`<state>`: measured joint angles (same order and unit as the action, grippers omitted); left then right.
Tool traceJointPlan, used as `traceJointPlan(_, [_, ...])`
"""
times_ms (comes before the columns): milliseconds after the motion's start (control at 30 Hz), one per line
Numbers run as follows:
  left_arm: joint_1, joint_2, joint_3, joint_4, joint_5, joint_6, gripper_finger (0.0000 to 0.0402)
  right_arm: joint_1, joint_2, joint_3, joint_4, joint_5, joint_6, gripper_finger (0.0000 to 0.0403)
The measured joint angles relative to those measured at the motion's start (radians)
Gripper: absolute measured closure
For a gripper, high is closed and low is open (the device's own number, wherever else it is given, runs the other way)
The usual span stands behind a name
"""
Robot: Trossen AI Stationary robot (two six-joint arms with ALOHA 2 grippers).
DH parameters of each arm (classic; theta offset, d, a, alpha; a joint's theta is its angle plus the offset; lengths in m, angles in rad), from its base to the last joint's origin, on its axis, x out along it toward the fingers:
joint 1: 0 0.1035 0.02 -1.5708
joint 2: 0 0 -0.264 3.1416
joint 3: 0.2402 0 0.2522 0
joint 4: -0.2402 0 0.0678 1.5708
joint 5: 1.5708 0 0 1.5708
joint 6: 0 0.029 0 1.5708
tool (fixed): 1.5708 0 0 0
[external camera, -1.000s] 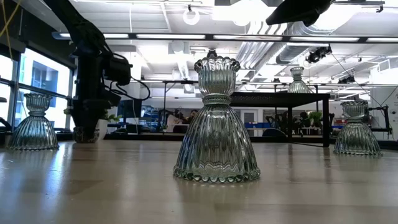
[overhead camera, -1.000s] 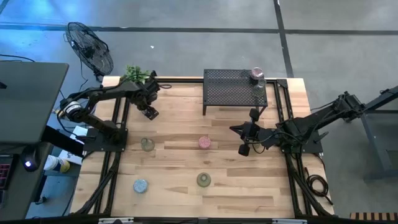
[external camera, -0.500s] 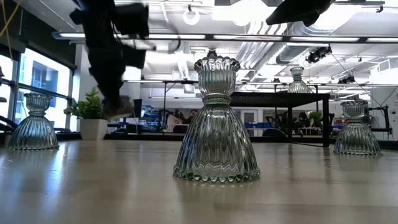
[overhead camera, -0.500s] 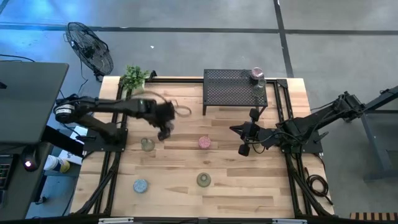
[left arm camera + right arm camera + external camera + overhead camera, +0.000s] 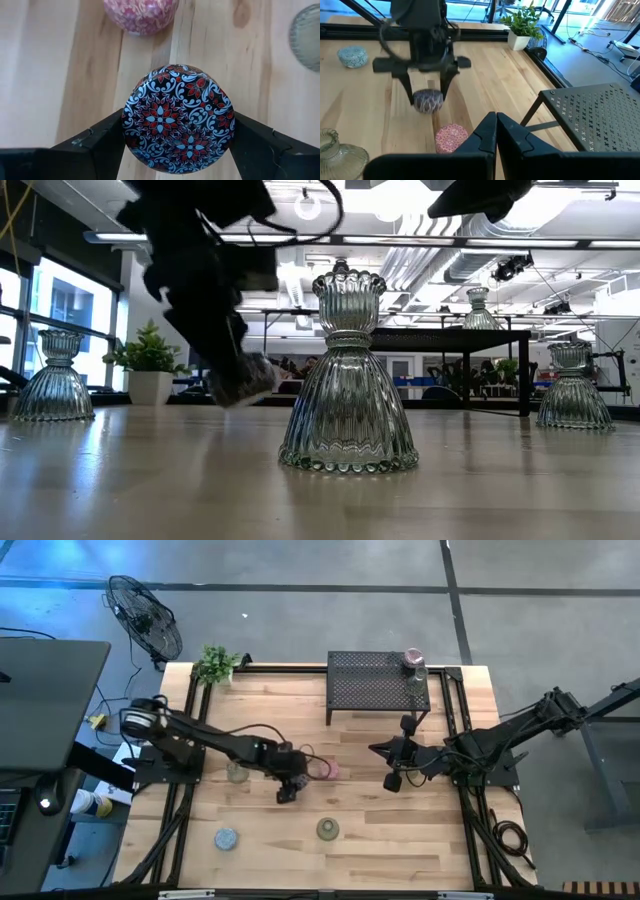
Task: Pick & Place candle stick holders
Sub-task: Put the black scented candle on the shelf
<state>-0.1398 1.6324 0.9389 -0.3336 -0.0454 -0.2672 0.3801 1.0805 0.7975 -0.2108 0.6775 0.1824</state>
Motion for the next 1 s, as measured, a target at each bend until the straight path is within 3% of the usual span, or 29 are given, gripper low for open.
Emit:
traceJointPlan(333, [0.000, 0.135, 0.106, 0.046, 0.037, 0.026, 0.0114, 0.000, 0.000, 0.000, 0.007, -0.011, -0.005, 0.0402])
traceJointPlan(567, [0.002, 0.136, 0.114, 0.049, 0.037, 0.026, 0.0071, 0.000, 0.000, 0.000, 0.006, -0.021, -0.006, 0.0402])
traceJointPlan(733, [0.002, 0.136, 0.114, 0.044, 0.038, 0.038, 0.0063, 0.000, 0.000, 0.000, 0.006, -0.021, -0.006, 0.0402])
traceJointPlan(900, [0.002, 0.119, 0.114, -0.007, 0.062, 0.090, 0.0067, 0.000, 0.000, 0.000, 0.006, -0.027, -0.005, 0.0402])
traceJointPlan(1000, [-0.013, 0.062, 0.113, -0.090, 0.041, 0.193, 0.0099, 0.000, 0.000, 0.000, 0.006, -0.034, -0.004, 0.0402])
